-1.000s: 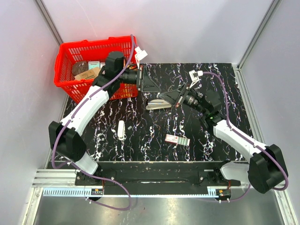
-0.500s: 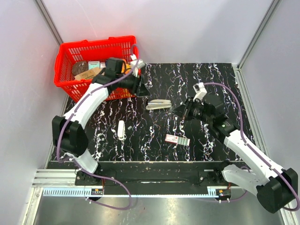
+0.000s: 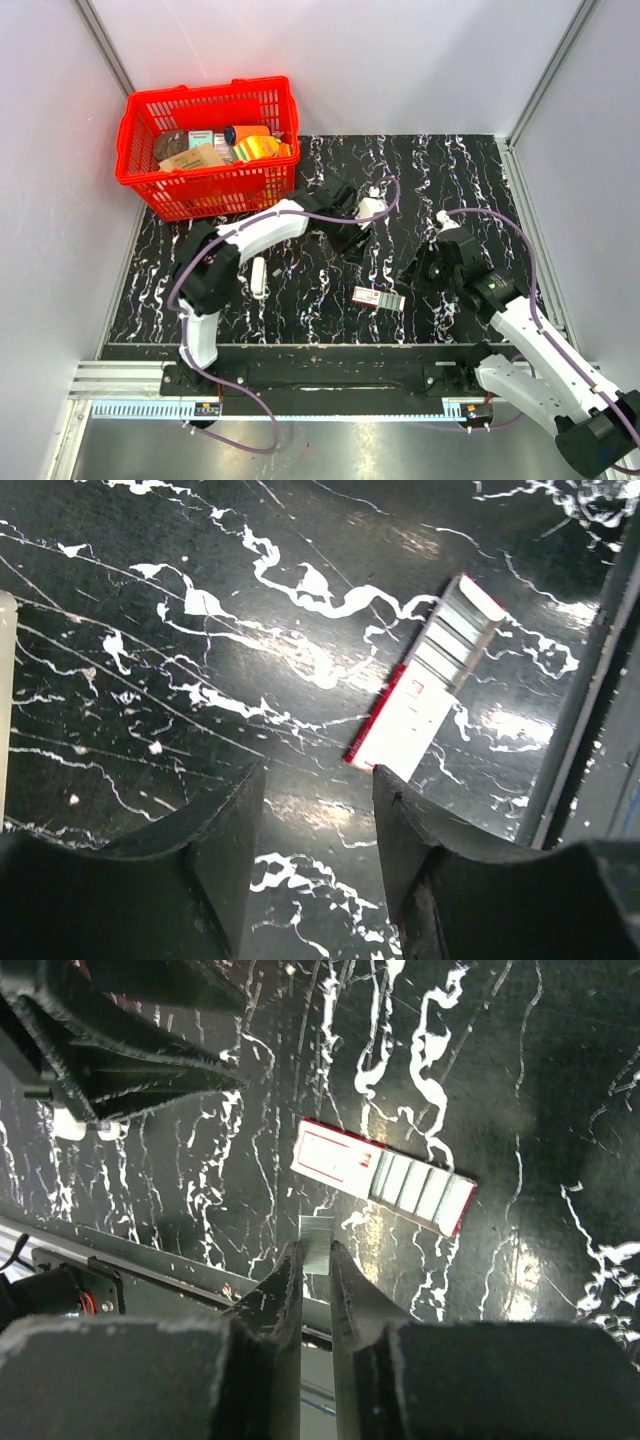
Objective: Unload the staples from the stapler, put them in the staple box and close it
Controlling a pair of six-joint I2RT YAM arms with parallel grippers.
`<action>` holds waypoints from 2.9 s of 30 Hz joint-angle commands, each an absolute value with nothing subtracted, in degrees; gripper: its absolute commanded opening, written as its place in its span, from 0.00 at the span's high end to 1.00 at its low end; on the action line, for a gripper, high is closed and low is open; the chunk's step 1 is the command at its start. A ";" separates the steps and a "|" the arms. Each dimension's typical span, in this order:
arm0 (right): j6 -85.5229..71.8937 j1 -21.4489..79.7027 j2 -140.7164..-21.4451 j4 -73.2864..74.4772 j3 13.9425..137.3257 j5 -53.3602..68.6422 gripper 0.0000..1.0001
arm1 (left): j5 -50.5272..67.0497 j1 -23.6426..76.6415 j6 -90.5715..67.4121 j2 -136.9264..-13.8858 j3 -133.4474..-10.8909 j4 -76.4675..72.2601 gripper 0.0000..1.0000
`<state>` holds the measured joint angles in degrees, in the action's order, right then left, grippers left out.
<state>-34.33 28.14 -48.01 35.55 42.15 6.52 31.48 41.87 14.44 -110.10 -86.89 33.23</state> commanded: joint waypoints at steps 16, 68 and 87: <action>-40.78 28.48 -52.29 37.44 39.11 1.23 0.96 | 12.33 50.71 11.78 -118.04 -92.82 29.44 0.52; -43.68 44.65 -68.81 28.56 37.00 -13.88 0.99 | 15.73 30.33 11.69 -91.85 -87.11 41.22 0.01; -41.66 46.93 -75.67 30.15 40.87 -17.05 0.98 | 18.72 29.09 12.22 -86.22 -80.86 41.31 0.01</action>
<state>-42.26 46.46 -74.67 29.85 38.04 -14.37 16.56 29.39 12.21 -88.90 -81.03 42.54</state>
